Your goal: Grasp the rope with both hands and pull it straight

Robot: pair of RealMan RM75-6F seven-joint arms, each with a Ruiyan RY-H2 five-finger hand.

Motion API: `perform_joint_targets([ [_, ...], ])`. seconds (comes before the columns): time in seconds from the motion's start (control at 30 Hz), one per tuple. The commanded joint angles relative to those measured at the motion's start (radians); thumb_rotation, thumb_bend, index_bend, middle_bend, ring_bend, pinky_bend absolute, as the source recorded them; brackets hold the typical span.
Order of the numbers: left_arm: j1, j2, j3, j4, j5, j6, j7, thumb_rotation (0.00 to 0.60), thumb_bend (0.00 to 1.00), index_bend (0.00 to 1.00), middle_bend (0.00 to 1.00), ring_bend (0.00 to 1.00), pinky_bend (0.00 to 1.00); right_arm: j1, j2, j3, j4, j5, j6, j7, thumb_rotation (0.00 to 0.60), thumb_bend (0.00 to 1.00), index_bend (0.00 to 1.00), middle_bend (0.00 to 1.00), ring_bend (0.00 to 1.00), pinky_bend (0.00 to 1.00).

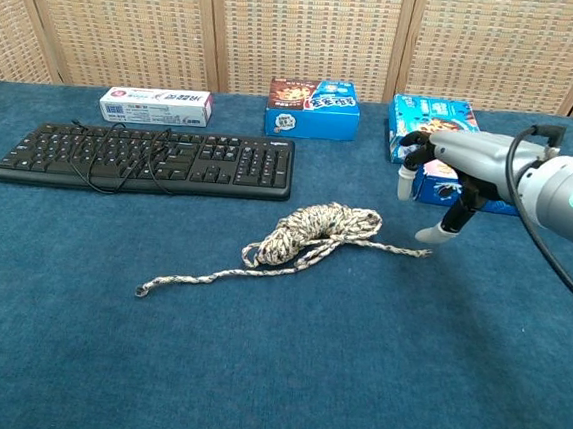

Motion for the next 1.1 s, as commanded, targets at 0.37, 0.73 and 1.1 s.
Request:
perform_joint_targets([
  [0.37,-0.004,-0.004,-0.004,-0.002,-0.001,-0.017,0.012,0.600,0.00,0.00,0.00,0.00,0.00,0.066,-0.119,-0.025,0.146,0.126,-0.004,-0.070,0.600,0.27,0.44,0.00,0.00,0.00],
  [0.73,-0.006,-0.010,-0.006,-0.003,-0.004,-0.026,0.025,0.600,0.00,0.00,0.00,0.00,0.00,0.085,-0.171,-0.041,0.228,0.131,-0.006,-0.076,0.600,0.29,0.47,0.00,0.00,0.00],
  [1.1,-0.006,-0.011,-0.008,-0.002,-0.007,-0.031,0.027,0.600,0.00,0.00,0.00,0.00,0.00,0.094,-0.175,-0.042,0.254,0.175,-0.019,-0.103,0.600,0.33,0.50,0.00,0.00,0.00],
])
